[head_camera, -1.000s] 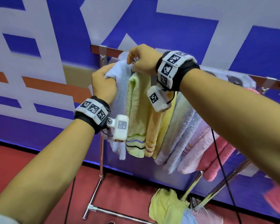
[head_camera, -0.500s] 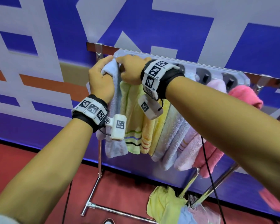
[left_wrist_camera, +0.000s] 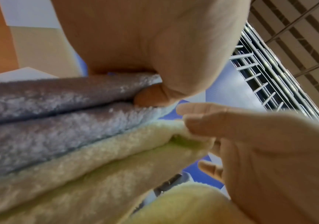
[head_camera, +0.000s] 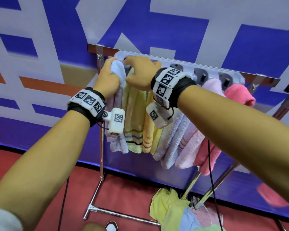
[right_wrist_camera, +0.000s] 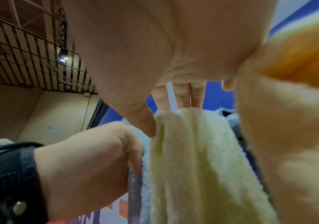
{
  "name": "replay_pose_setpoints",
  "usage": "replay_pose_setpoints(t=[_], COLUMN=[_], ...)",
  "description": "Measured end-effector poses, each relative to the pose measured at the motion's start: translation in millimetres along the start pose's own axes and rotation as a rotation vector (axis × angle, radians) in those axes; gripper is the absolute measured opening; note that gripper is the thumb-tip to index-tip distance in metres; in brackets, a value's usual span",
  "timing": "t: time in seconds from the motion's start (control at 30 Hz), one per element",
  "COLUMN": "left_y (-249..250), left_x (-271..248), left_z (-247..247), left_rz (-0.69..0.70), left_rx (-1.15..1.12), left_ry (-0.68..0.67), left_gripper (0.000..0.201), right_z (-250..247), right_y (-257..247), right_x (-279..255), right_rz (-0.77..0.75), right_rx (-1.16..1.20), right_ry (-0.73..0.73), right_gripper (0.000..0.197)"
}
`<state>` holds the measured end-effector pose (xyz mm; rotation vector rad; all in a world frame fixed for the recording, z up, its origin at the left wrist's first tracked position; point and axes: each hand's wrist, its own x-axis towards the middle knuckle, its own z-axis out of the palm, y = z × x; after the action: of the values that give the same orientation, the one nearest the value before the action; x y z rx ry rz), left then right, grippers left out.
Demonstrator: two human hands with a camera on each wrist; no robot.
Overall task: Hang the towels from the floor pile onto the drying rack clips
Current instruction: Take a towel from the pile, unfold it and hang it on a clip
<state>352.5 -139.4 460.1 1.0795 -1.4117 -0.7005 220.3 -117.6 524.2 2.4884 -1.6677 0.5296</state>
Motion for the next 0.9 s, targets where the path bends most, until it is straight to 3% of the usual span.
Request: replay_pose_setpoints(t=[0.17, 0.3, 0.47, 0.53, 0.63, 0.9], left_y=[17, 47, 84, 91, 95, 100], left_x=[-13, -31, -57, -67, -85, -131], left_z=[1, 18, 58, 76, 105, 171], left_rz=[-0.008, 0.124, 0.206, 0.237, 0.249, 0.297], left_rx=[0.116, 0.291, 0.485, 0.508, 0.569, 0.896], left_ry=[0.128, 0.202, 0.117, 0.01, -0.158, -0.336], left_gripper=[0.082, 0.076, 0.054, 0.053, 0.063, 0.084], right_z=[-14, -30, -56, -66, -79, -93], right_y=[16, 37, 66, 83, 109, 169], right_x=[-30, -56, -98, -115, -144, -219], right_rz=[-0.009, 0.035, 0.092, 0.12, 0.163, 0.242], right_rx=[0.039, -0.012, -0.061, -0.076, -0.109, -0.156], right_ry=[-0.01, 0.014, -0.005, -0.01, -0.016, -0.074], right_gripper=[0.052, 0.048, 0.055, 0.054, 0.057, 0.087])
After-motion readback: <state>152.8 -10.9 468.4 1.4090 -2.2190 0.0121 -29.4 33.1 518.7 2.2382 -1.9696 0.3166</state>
